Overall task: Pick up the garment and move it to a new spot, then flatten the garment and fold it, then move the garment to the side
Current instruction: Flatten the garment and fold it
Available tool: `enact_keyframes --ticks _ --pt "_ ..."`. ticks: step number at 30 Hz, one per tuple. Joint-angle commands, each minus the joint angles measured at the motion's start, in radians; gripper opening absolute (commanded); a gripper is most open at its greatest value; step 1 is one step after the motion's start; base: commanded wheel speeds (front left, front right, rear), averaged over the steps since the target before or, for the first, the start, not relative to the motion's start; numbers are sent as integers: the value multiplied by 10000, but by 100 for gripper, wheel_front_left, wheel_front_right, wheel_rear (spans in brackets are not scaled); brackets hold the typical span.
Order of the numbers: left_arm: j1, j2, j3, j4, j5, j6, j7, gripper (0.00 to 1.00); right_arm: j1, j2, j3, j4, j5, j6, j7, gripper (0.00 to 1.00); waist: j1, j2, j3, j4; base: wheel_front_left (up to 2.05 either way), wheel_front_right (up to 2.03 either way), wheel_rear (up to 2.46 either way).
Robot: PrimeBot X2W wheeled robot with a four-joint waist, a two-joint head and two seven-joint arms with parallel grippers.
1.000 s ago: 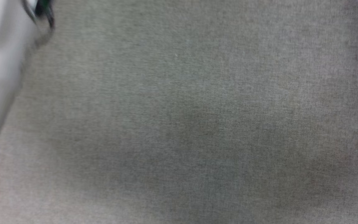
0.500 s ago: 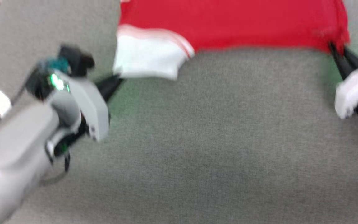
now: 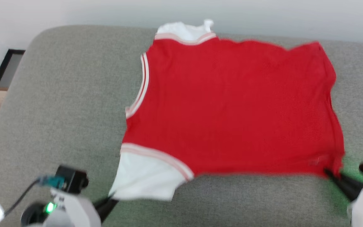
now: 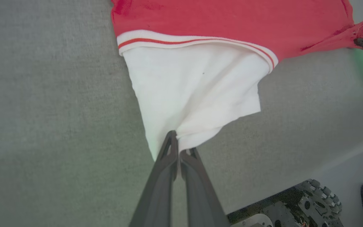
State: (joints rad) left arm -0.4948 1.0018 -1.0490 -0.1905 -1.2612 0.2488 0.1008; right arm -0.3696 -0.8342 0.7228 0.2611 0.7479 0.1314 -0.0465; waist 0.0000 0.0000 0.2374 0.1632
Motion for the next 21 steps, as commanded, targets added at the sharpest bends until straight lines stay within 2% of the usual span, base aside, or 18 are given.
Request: enact_keyframes --ticks 1,4,7,13,17,21 --pt "484 283 -17 -351 -271 354 -82 0 663 -128 -155 -355 132 -13 188 0 0 0 -205 -95 0 0 0" --pt "1237 686 -87 -1138 -696 979 -201 0 1818 -365 -674 -1086 88 -13 514 0 0 0 -240 -124 0 0 0" --pt "1720 1110 1 -1775 -1015 1447 -423 0 2799 -277 -1283 -1722 202 -13 799 0 0 0 -217 -166 0 0 0" --pt "964 1715 426 -2711 -605 1740 -182 0 3545 68 -2849 -2863 -220 -13 1423 0 0 0 -46 -257 0 0 0" --pt "-287 1895 726 -2874 107 1436 602 0 3036 275 -3367 -3406 -507 -13 2072 0 0 0 161 -383 0 0 0" --pt "-1582 1522 916 -2236 637 592 1393 0 2139 530 -3489 -3463 -738 -13 2689 0 0 0 395 -519 0 0 0"
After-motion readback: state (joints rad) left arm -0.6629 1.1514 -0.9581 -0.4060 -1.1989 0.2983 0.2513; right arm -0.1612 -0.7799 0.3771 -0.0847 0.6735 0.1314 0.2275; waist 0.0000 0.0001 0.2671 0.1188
